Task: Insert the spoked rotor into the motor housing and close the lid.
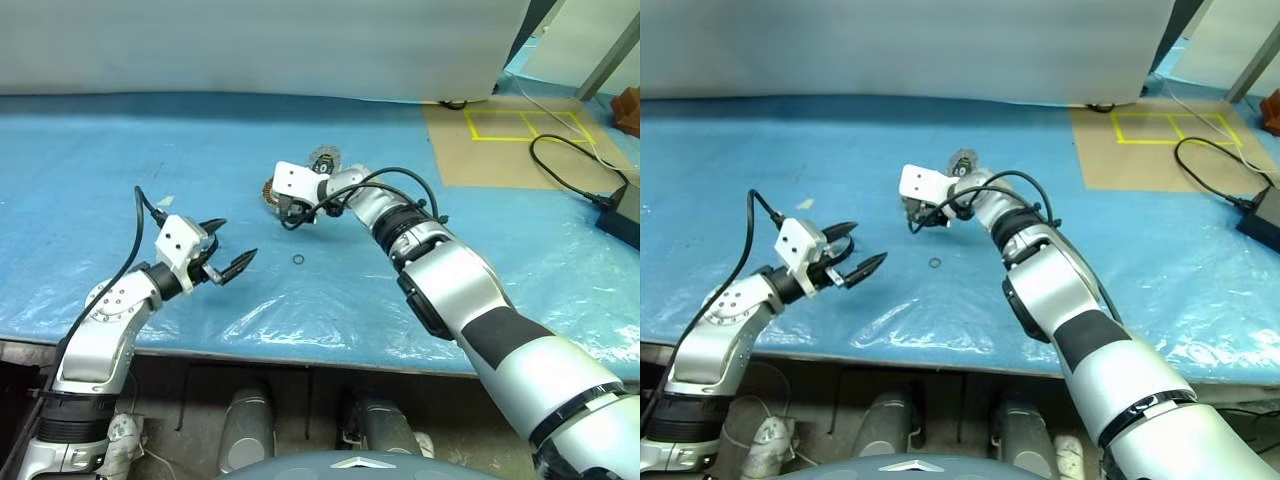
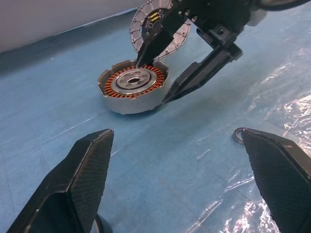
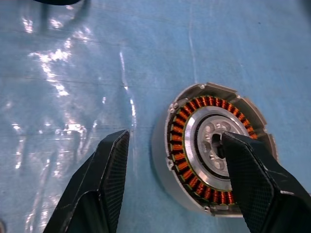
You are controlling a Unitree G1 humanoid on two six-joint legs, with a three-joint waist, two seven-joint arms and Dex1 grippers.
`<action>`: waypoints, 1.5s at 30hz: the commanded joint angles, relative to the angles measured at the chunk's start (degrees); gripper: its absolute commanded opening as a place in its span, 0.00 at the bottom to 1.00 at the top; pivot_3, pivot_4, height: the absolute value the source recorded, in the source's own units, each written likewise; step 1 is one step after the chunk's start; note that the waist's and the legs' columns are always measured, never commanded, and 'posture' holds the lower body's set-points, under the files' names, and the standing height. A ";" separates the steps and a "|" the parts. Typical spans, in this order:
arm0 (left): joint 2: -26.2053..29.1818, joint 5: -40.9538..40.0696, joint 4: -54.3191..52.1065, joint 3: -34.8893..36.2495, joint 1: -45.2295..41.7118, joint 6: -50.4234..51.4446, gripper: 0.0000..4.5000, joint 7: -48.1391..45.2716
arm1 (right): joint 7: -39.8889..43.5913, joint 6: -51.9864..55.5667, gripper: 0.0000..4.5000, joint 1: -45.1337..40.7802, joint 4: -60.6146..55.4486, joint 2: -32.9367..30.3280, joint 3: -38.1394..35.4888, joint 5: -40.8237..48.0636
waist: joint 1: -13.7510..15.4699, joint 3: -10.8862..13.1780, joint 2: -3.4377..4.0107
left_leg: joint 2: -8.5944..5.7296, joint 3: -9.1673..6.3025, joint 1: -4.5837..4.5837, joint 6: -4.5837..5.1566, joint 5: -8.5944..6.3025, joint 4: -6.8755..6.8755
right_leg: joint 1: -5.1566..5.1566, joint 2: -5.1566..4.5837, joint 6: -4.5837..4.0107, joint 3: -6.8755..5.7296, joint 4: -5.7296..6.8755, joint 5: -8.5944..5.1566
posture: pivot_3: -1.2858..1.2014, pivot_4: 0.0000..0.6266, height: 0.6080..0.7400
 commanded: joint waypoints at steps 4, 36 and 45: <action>-0.31 -0.10 -1.92 -0.46 -0.44 0.09 0.98 0.40 | -0.06 0.63 0.70 0.47 -0.17 1.09 -0.88 -0.56 | 0.02 0.00 0.00 | -0.01 0.00 -0.01 -0.01 0.00 0.00 | 0.01 -0.01 0.00 0.00 0.00 0.00 | 0.52 0.24 1.00; -2.04 0.29 -1.51 -3.35 -2.27 0.99 0.99 1.48 | 7.11 -1.52 0.01 0.76 -0.85 0.70 -0.01 -3.15 | -0.11 0.01 0.02 | 0.02 0.01 0.08 0.00 -0.02 0.14 | 0.04 0.00 -0.01 0.04 0.19 -0.01 | 0.52 0.24 1.00; -2.14 0.37 -0.98 -3.51 -2.79 0.93 0.99 1.39 | 19.89 -12.61 0.01 0.30 -2.77 -2.36 2.63 -4.27 | -0.14 0.01 0.02 | 0.03 0.01 0.04 0.15 -0.10 0.18 | 0.02 0.00 -0.02 0.03 0.19 -0.01 | 0.52 0.24 1.00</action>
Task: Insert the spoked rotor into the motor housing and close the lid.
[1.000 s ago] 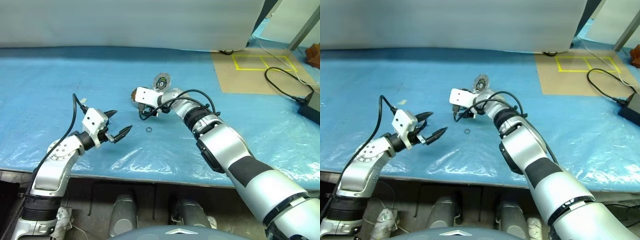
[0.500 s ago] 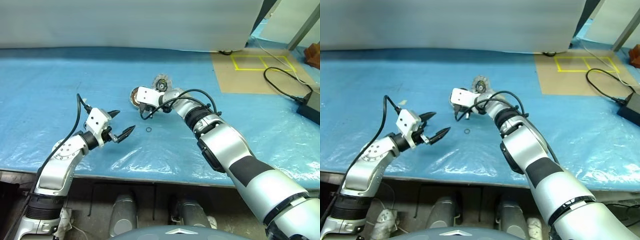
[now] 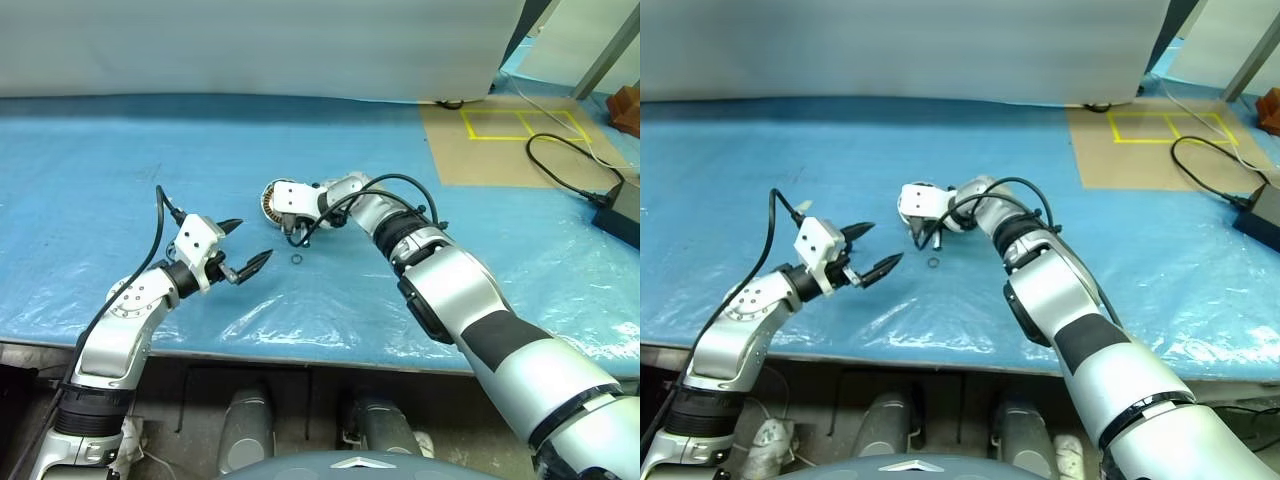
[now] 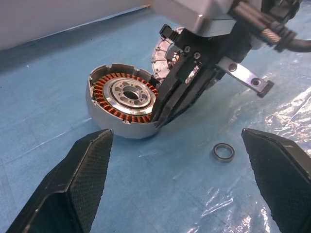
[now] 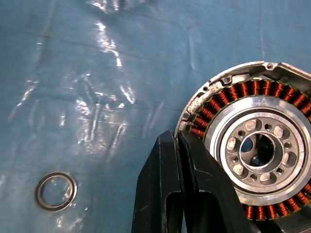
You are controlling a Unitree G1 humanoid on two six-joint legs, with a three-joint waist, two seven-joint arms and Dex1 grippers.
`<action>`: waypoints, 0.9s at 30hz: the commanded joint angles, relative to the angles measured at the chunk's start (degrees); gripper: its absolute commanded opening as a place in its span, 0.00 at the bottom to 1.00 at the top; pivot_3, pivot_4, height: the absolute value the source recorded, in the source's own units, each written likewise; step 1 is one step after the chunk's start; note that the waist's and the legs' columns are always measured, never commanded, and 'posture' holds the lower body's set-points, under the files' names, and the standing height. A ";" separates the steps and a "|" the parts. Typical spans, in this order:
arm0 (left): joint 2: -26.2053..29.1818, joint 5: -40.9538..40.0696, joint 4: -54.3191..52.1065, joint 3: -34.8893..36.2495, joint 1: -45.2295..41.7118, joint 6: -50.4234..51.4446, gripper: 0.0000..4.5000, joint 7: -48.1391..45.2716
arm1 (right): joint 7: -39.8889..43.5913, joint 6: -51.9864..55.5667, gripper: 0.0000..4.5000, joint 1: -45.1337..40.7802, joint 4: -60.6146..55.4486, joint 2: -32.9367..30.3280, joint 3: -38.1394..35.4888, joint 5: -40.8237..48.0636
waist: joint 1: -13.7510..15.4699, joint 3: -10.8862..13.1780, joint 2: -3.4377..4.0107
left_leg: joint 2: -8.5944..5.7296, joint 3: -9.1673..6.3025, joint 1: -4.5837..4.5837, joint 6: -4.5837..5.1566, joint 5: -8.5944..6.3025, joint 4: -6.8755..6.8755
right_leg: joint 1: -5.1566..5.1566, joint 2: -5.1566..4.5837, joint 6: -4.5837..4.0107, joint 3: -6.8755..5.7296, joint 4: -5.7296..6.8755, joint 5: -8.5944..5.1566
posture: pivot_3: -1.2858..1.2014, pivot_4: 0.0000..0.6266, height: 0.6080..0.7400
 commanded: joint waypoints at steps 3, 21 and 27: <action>-0.16 0.02 -1.17 -0.05 -0.75 -0.16 0.99 0.09 | 7.10 -9.87 0.01 -1.62 -3.06 -2.07 2.60 -1.43 | -0.01 0.00 0.00 | 0.01 0.00 0.00 0.01 0.00 0.03 | 0.00 0.00 0.00 0.00 0.01 0.00 | 0.52 0.24 1.00; -0.83 0.10 -0.35 -0.52 -1.34 -0.37 0.99 0.00 | 6.68 -33.52 0.01 -1.13 -7.35 -2.22 9.72 -5.07 | -0.15 0.01 0.01 | 0.06 0.00 -0.06 0.05 -0.02 0.26 | -0.04 0.01 -0.04 0.00 0.18 -0.02 | 0.52 0.24 1.00; -0.66 0.02 -0.15 -0.34 -1.46 -0.45 0.99 -0.01 | 11.04 -39.57 0.01 0.37 -9.43 -2.86 10.64 -2.81 | -0.17 0.01 0.01 | 0.06 0.00 -0.08 0.07 -0.03 0.29 | -0.05 0.01 -0.04 0.00 0.18 -0.02 | 0.52 0.24 1.00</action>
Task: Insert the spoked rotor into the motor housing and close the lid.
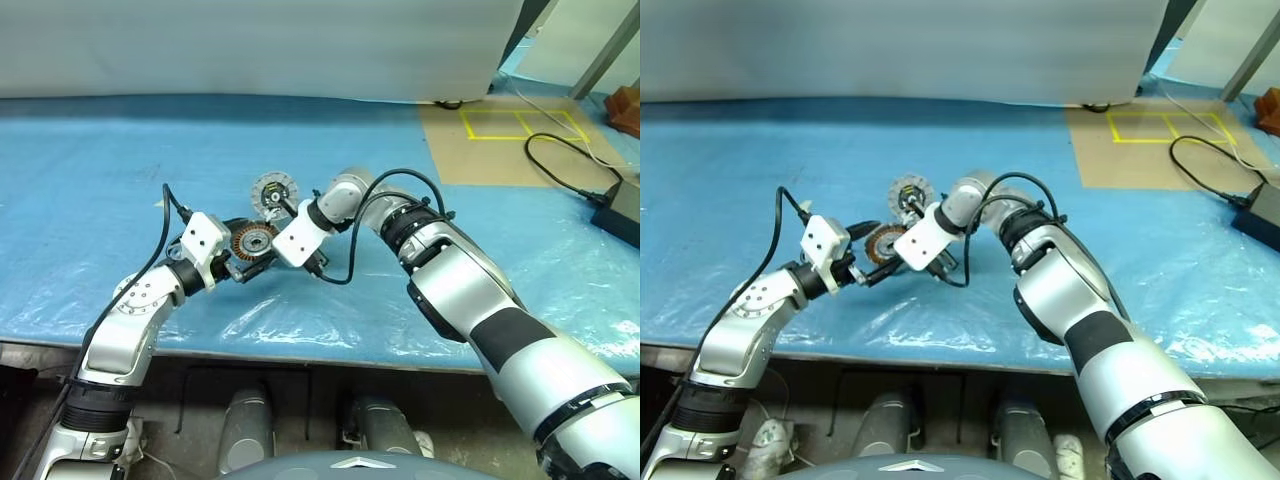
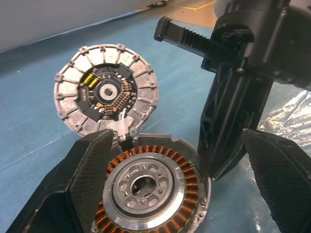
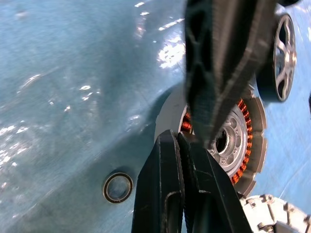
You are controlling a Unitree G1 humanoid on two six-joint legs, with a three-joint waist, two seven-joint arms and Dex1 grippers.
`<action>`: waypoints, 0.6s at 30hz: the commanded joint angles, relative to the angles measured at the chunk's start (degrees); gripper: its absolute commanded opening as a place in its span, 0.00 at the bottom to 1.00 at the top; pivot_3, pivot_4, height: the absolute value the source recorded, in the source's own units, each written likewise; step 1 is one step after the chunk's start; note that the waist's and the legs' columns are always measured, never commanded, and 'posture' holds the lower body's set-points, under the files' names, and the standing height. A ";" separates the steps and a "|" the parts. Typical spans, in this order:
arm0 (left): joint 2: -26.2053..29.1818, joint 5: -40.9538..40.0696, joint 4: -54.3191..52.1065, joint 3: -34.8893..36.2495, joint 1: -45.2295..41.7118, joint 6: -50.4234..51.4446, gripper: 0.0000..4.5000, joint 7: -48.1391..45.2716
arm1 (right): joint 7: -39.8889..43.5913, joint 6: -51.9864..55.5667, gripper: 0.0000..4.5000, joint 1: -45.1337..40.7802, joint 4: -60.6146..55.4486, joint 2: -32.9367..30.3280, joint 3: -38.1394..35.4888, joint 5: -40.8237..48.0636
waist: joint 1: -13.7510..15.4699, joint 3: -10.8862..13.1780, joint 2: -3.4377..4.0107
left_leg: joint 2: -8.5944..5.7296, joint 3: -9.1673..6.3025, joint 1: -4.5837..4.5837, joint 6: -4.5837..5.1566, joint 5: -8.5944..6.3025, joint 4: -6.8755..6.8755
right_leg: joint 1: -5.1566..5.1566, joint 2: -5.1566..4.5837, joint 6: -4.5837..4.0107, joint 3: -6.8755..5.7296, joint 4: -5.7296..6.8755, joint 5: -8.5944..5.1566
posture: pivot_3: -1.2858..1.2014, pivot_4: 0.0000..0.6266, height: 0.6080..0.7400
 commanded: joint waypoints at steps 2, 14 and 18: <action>0.20 -0.04 -0.56 0.71 -0.45 -0.47 0.99 -0.03 | 3.00 -2.95 0.01 0.77 -3.46 0.59 -0.71 3.45 | -0.01 0.00 0.00 | 0.00 0.00 0.00 0.01 0.00 0.00 | 0.00 0.00 0.00 0.00 0.00 0.00 | 0.52 0.24 1.00; 0.59 -0.07 -0.53 0.66 -0.50 -0.15 0.99 -0.50 | 6.96 -5.70 0.01 4.15 -6.37 -1.89 1.78 3.99 | -0.01 0.00 0.00 | 0.01 0.00 0.00 0.02 -0.01 0.06 | 0.00 0.00 0.00 0.00 0.05 0.00 | 0.52 0.24 1.00; 0.79 -0.20 -0.60 0.78 -0.43 -0.04 0.99 -0.69 | 12.03 -5.77 0.01 5.21 -8.37 -2.37 0.96 8.03 | 0.02 0.00 -0.01 | 0.01 0.00 0.00 0.03 -0.01 0.07 | 0.01 0.00 0.00 0.00 0.05 0.00 | 0.52 0.24 1.00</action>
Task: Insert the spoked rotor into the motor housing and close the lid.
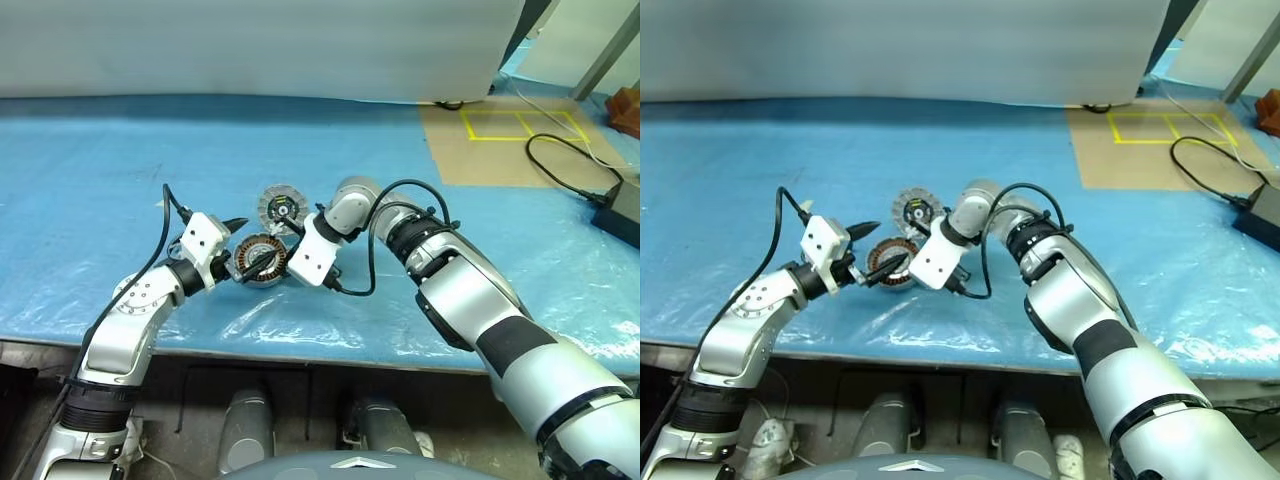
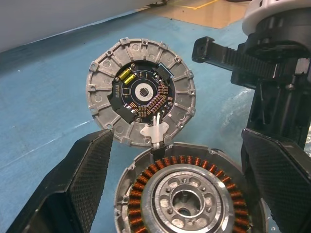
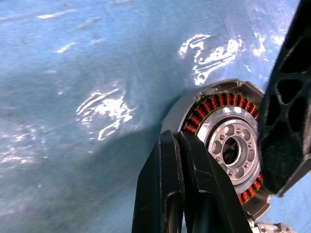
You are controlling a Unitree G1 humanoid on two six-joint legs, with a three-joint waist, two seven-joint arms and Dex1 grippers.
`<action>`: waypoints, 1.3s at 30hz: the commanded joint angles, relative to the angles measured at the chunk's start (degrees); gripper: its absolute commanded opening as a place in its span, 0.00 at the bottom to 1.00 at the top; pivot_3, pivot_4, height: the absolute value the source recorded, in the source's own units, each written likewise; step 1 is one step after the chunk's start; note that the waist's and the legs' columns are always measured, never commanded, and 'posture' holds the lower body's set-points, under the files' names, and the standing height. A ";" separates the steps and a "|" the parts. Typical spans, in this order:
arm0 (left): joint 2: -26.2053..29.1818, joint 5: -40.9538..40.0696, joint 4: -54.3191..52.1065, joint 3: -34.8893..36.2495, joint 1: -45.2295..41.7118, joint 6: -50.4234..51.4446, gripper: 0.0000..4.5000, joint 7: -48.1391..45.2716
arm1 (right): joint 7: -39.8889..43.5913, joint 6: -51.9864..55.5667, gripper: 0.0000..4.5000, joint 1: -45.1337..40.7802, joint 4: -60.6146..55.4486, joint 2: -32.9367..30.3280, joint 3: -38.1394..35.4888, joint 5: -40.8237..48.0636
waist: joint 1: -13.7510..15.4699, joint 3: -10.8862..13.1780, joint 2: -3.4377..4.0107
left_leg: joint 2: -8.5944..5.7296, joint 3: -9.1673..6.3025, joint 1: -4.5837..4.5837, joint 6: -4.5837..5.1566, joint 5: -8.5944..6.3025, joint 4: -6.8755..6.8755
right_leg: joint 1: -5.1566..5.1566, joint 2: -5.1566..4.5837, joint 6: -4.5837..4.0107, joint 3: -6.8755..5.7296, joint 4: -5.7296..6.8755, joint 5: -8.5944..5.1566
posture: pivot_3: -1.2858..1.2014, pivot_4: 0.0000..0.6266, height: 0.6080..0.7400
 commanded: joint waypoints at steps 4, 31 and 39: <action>0.66 -0.24 -0.41 0.70 -0.65 -0.01 0.99 -0.53 | 7.43 -0.45 0.01 1.48 -4.17 0.30 -0.51 6.99 | -0.03 0.00 0.00 | 0.01 0.00 0.00 0.01 0.00 0.00 | 0.00 0.00 0.00 0.00 0.00 0.00 | 0.52 0.24 1.00; 0.49 -0.05 -0.86 0.27 -1.27 0.85 0.99 -0.09 | -20.68 -7.89 0.01 -4.46 0.57 -2.46 9.57 -14.21 | -0.10 0.00 0.00 | 0.00 0.01 0.11 -0.01 -0.01 0.02 | 0.04 0.01 -0.02 0.06 0.07 -0.01 | 0.52 0.24 1.00; 0.38 0.02 0.10 0.11 -1.89 0.51 0.99 -0.38 | -20.19 -10.71 0.01 -5.33 -0.14 -2.13 9.25 -12.36 | -0.10 0.00 0.00 | 0.00 0.01 0.07 -0.01 -0.02 0.02 | 0.02 0.01 -0.03 0.06 0.06 -0.01 | 0.52 0.24 1.00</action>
